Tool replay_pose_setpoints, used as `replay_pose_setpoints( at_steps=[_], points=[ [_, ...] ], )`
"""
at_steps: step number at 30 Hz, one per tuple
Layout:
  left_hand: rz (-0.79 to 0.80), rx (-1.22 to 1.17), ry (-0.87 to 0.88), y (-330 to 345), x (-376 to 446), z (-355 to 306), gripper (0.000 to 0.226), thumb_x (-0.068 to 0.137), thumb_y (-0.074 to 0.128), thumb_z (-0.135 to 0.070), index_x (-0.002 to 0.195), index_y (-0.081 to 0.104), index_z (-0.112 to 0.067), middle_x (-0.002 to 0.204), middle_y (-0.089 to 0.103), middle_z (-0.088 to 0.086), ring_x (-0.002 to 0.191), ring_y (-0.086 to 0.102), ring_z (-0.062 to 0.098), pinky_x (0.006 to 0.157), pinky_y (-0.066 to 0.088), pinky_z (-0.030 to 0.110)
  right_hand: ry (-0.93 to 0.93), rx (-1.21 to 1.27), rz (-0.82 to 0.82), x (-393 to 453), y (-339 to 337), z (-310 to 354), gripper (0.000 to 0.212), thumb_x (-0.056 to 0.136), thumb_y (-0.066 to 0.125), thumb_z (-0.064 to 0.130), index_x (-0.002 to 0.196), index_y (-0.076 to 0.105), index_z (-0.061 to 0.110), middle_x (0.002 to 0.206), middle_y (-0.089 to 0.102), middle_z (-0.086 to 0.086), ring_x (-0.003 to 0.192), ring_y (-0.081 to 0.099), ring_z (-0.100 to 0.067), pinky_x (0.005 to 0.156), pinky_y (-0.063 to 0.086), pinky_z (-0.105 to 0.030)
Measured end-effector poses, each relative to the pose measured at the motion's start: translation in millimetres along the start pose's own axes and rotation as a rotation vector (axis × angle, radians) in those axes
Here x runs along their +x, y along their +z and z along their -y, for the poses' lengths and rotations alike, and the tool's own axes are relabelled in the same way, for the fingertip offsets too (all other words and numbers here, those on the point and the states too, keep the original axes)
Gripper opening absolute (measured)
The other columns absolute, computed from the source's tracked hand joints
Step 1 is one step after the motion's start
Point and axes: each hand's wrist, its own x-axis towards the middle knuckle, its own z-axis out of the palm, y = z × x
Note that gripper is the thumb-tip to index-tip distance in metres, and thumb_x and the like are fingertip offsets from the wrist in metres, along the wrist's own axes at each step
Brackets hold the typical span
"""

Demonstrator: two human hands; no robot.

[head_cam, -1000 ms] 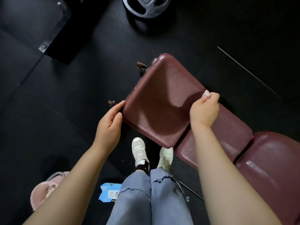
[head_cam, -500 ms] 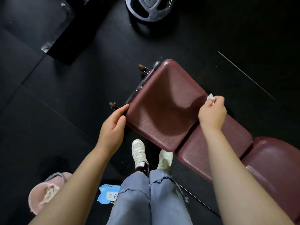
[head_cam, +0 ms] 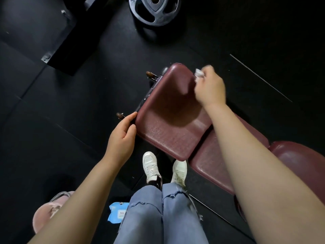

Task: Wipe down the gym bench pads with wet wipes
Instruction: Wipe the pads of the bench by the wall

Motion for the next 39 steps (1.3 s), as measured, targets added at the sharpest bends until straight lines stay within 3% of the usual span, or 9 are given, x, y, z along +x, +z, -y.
replay_pose_setpoints(
  at_steps=[3,6,11,16,21,26,31,36,39],
  points=[
    [0.003,0.051,0.005,2,-3,-3,0.046,0.101,0.043,-0.016,0.146,0.046,-0.026,0.143,0.051,-0.010,0.132,0.045,0.005,0.113,0.038,0.037,0.232,-0.076,0.045,-23,-13,-67,0.023,0.098,0.044,0.016,0.117,0.054,0.009,0.116,0.063,-0.019,0.107,0.059,-0.038,0.086,0.047,-0.043],
    [0.011,0.109,0.014,3,-5,-8,0.049,0.100,0.043,-0.015,0.148,0.043,-0.024,0.146,0.049,-0.007,0.133,0.044,0.007,0.114,0.037,0.038,0.256,-0.148,0.128,-50,-21,-106,0.022,0.098,0.042,0.015,0.116,0.052,0.007,0.114,0.062,-0.020,0.104,0.058,-0.039,0.082,0.045,-0.043],
    [-0.007,0.262,0.074,5,-8,-20,0.056,0.095,0.047,-0.009,0.150,0.039,-0.015,0.152,0.042,0.002,0.141,0.036,0.016,0.118,0.030,0.039,0.270,0.241,-0.052,-64,-33,-106,0.008,0.096,0.051,0.018,0.100,0.057,0.014,0.091,0.061,-0.003,0.085,0.056,-0.021,0.072,0.043,-0.032],
    [-0.053,0.384,0.217,22,-20,-46,0.062,0.090,0.054,-0.006,0.150,0.039,-0.013,0.158,0.033,0.003,0.148,0.022,0.017,0.123,0.020,0.041,0.334,0.539,-0.116,-95,-46,-101,0.003,0.096,0.057,0.019,0.098,0.060,0.020,0.092,0.062,0.005,0.079,0.055,-0.005,0.067,0.043,-0.018],
    [0.093,0.500,0.379,64,-32,-62,0.062,0.087,0.058,-0.004,0.147,0.044,-0.013,0.156,0.038,0.001,0.148,0.024,0.018,0.121,0.017,0.031,0.451,0.588,-0.191,-125,-57,-138,0.003,0.094,0.058,0.020,0.095,0.060,0.022,0.086,0.062,0.010,0.083,0.058,-0.012,0.071,0.046,-0.025],
    [0.308,0.506,0.407,111,-47,-61,0.060,0.086,0.056,-0.003,0.145,0.047,-0.011,0.153,0.042,0.004,0.143,0.035,0.018,0.117,0.023,0.025,0.504,0.434,-0.225,-128,-81,-177,0.007,0.093,0.056,0.026,0.093,0.061,0.021,0.079,0.058,0.013,0.080,0.057,-0.013,0.071,0.047,-0.029],
    [0.394,0.499,0.345,145,-55,-50,0.063,0.087,0.051,-0.002,0.148,0.042,-0.013,0.154,0.040,0.002,0.144,0.034,0.014,0.113,0.021,0.019,0.338,0.293,-0.190,-90,-76,-170,0.009,0.096,0.051,0.028,0.094,0.057,0.022,0.084,0.057,0.009,0.073,0.052,-0.007,0.056,0.034,-0.020],
    [0.391,0.545,0.317,145,-53,-40,0.065,0.088,0.050,-0.001,0.150,0.038,-0.014,0.155,0.039,0.000,0.144,0.029,0.013,0.114,0.018,0.018,0.080,0.080,-0.094,-66,-25,-143,0.016,0.096,0.046,0.018,0.100,0.056,0.007,0.103,0.061,-0.012,0.095,0.056,-0.030,0.071,0.035,-0.034],
    [0.412,0.545,0.311,141,-50,-36,0.066,0.089,0.052,-0.001,0.151,0.038,-0.017,0.154,0.040,-0.001,0.142,0.031,0.011,0.116,0.021,0.020,-0.057,0.003,-0.060,-95,5,-131,0.012,0.088,0.046,0.011,0.090,0.056,0.007,0.096,0.063,-0.017,0.089,0.057,-0.041,0.074,0.042,-0.045]
  ],
)
